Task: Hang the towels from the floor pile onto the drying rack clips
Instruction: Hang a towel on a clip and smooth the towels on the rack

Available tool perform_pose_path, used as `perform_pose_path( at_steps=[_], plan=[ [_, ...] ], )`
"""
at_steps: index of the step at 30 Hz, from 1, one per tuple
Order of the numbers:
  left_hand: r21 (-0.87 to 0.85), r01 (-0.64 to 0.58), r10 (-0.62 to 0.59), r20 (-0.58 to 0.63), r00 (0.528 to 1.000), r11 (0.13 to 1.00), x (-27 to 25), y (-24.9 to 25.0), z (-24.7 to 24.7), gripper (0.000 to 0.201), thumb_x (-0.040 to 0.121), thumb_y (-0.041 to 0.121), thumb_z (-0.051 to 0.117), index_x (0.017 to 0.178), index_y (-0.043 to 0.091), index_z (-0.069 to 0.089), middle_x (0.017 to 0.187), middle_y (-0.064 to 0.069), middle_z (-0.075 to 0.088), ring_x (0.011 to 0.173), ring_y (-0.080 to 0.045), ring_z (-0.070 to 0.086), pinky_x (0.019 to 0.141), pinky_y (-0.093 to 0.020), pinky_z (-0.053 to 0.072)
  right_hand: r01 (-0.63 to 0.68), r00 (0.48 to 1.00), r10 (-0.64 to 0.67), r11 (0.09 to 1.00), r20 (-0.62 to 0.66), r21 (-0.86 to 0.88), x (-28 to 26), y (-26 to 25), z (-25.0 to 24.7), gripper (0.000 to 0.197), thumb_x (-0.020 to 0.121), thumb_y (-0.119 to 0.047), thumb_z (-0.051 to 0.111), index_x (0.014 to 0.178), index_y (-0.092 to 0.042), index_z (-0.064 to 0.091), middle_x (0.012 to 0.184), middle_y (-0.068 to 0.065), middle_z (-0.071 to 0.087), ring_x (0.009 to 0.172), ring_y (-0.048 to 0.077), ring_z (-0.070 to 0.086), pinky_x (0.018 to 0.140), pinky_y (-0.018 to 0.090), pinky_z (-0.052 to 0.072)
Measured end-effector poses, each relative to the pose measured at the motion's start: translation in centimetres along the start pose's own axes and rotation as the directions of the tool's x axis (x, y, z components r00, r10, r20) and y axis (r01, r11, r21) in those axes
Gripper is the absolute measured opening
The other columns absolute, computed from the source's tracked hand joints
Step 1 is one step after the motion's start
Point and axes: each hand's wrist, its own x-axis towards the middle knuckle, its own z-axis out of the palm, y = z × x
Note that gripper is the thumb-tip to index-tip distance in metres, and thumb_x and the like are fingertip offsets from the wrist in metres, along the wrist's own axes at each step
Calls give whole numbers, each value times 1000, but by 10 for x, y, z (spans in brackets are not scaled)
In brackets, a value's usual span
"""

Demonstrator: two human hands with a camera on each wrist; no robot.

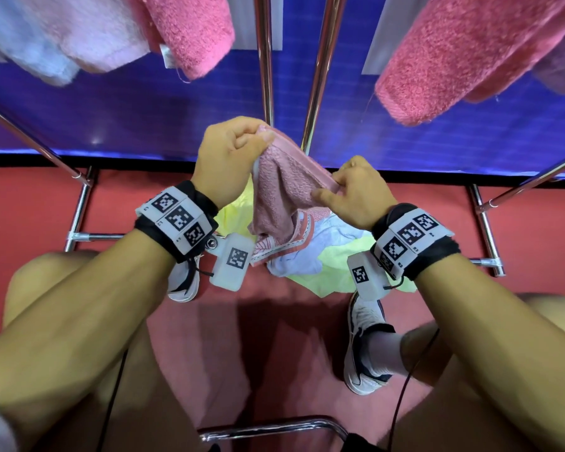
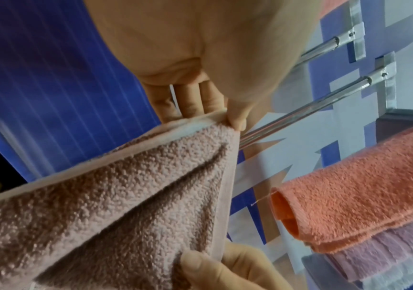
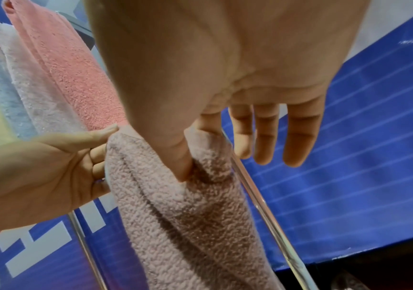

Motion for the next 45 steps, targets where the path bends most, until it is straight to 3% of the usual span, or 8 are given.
perform_pose_path(
  at_steps=[2,7,14,22,28,35,40,45],
  plan=[
    [-5,-4,4,-44,999,1000,3,-3,-4,9,93,18,60,92,14,68,70,9,70,68,-9,63,69,-34,51,-23,998,24,1000,-50,14,0,0,-5,34,86,-44,68,76,-11,69,92,11,62,98,28,56,81,31,43],
    [48,-55,63,-180,982,997,1,-6,-5,10,95,18,58,92,11,65,51,17,51,54,0,41,57,-22,36,-93,945,132,986,-299,141,-2,-9,-17,42,84,-44,68,69,-5,67,63,15,58,72,35,53,63,30,35],
    [114,-70,99,-272,957,991,-12,4,-14,9,98,16,55,91,14,60,57,16,51,55,4,42,57,-17,35,169,872,77,880,-484,444,-28,-39,-29,24,78,-35,77,67,-17,64,58,-1,59,54,5,45,56,23,40],
    [170,-161,209,-325,922,972,-22,76,-33,14,99,18,54,85,22,56,57,12,39,49,1,33,51,-19,31,312,813,31,820,-582,479,-52,-84,-78,40,77,-17,80,111,-21,60,67,-16,46,58,-1,42,62,16,40],
    [174,-271,314,-312,897,947,-36,142,-62,14,97,26,53,84,30,54,55,12,44,48,1,38,51,-21,33,376,808,-37,800,-588,467,-67,-123,-140,23,76,-17,78,67,-29,61,65,-13,60,59,1,51,63,24,44],
    [89,-386,392,-349,851,918,-42,248,-88,21,96,16,57,81,30,57,60,16,50,53,6,43,56,-18,36,490,719,-73,758,-691,431,-97,-183,-214,29,83,-12,74,68,-28,56,64,-14,53,52,-9,45,58,9,36],
    [68,-506,497,-341,798,860,-50,313,-94,15,97,9,58,91,21,63,77,11,60,64,11,54,66,-10,43,544,632,-100,764,-769,347,-117,-208,-268,17,82,-19,75,74,-28,63,71,-13,61,67,1,54,66,17,44],
    [30,-566,538,-354,765,824,-44,350,-109,11,96,13,61,98,18,70,85,11,67,78,1,61,79,-22,52,621,555,-103,711,-826,329,-127,-224,-304,17,78,-18,80,75,-25,65,73,-3,65,67,5,58,65,20,48]
  ],
)
